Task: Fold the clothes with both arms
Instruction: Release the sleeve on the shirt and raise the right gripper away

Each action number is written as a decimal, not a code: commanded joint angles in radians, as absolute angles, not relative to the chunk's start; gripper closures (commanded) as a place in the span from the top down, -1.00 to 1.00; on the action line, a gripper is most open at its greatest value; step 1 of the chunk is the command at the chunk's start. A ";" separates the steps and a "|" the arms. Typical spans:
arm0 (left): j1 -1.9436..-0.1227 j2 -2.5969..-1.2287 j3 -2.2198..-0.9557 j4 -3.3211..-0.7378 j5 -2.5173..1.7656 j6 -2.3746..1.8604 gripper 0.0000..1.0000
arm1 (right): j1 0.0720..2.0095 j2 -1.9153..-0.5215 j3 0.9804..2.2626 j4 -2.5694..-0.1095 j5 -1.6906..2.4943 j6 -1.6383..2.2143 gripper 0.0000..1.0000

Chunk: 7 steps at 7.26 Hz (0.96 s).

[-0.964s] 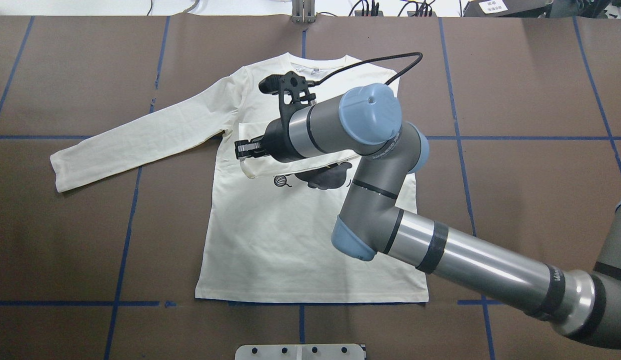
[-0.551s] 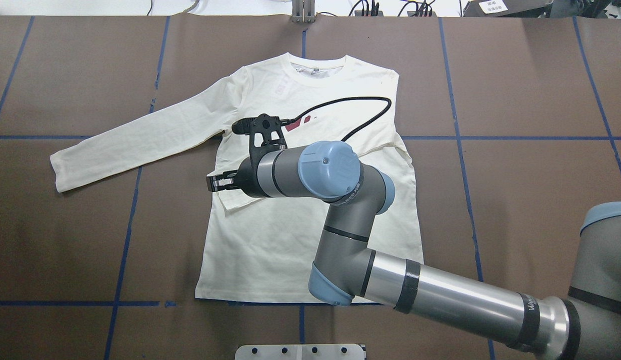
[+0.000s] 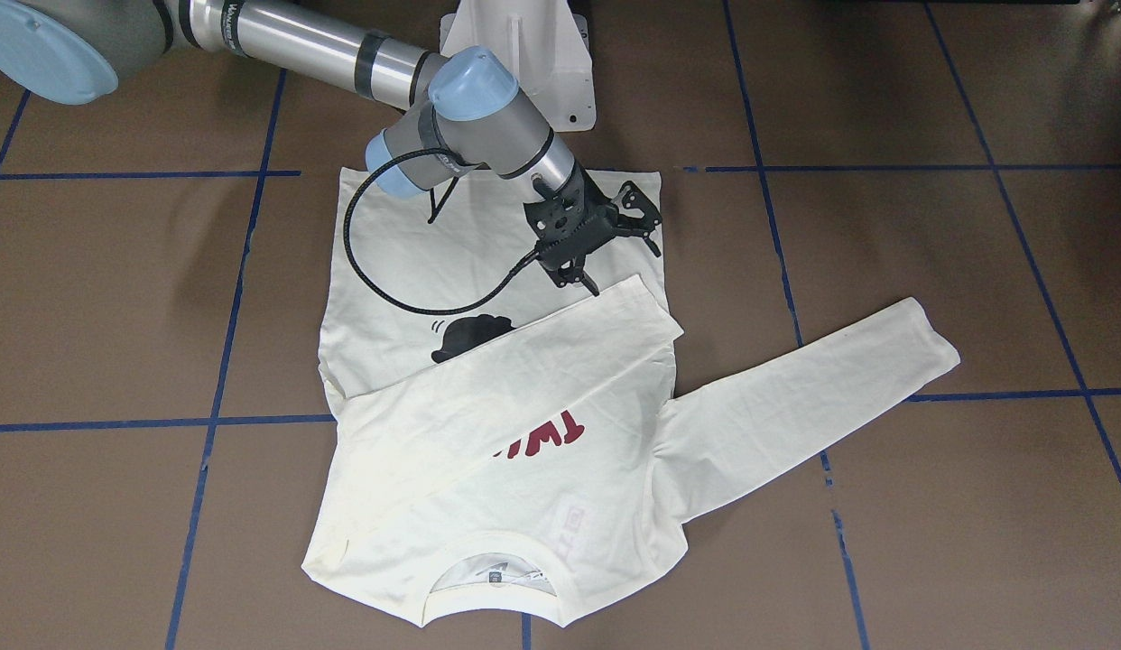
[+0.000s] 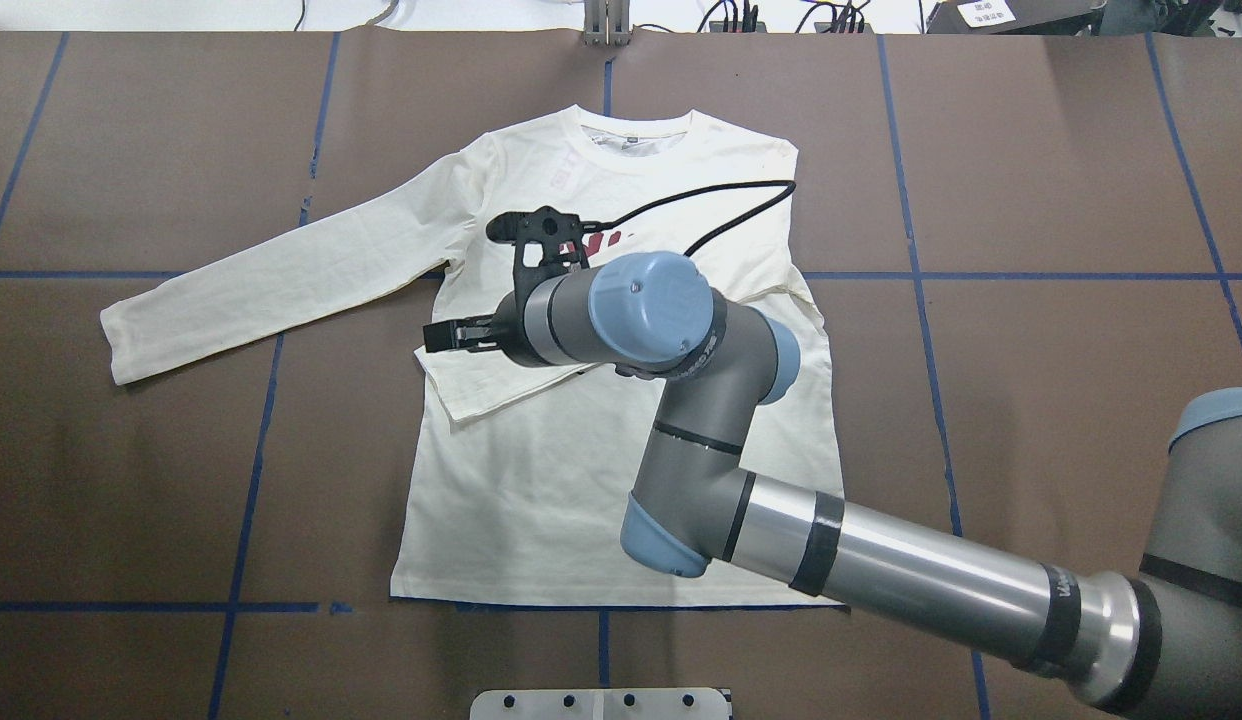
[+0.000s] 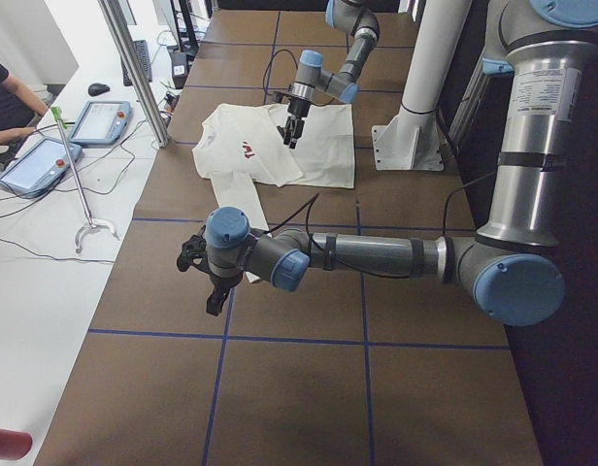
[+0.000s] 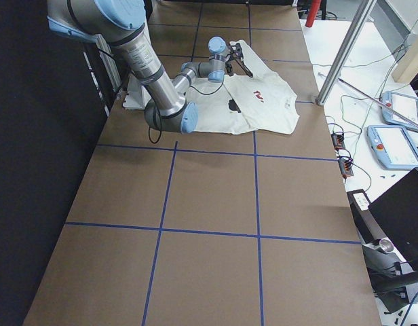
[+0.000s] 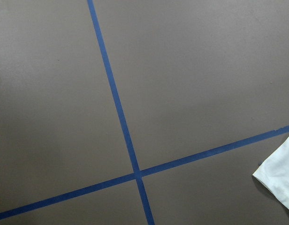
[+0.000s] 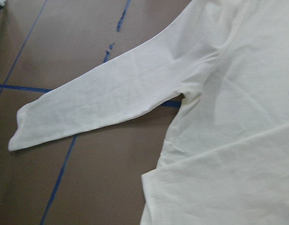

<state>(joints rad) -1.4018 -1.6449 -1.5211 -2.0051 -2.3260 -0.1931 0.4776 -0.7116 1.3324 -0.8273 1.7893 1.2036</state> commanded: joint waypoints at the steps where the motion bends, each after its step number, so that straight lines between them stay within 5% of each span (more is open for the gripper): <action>1: -1.286 -1.634 -1.525 -2.205 -2.303 -0.578 1.00 | 0.646 -0.725 1.426 -1.173 2.010 1.195 1.00; 4: -1.143 -1.589 -1.528 -2.418 -2.179 -0.922 1.00 | 0.838 -0.840 1.514 -1.519 2.135 0.920 1.00; 7: -0.933 -1.580 -1.552 -2.425 -1.914 -1.149 1.00 | 1.018 -1.029 1.555 -1.588 2.259 0.643 1.00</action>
<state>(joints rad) -1.0160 -1.5886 -1.5458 -2.4225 -2.0193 -1.0822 0.9470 -0.9528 1.5455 -1.5699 2.2058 0.7420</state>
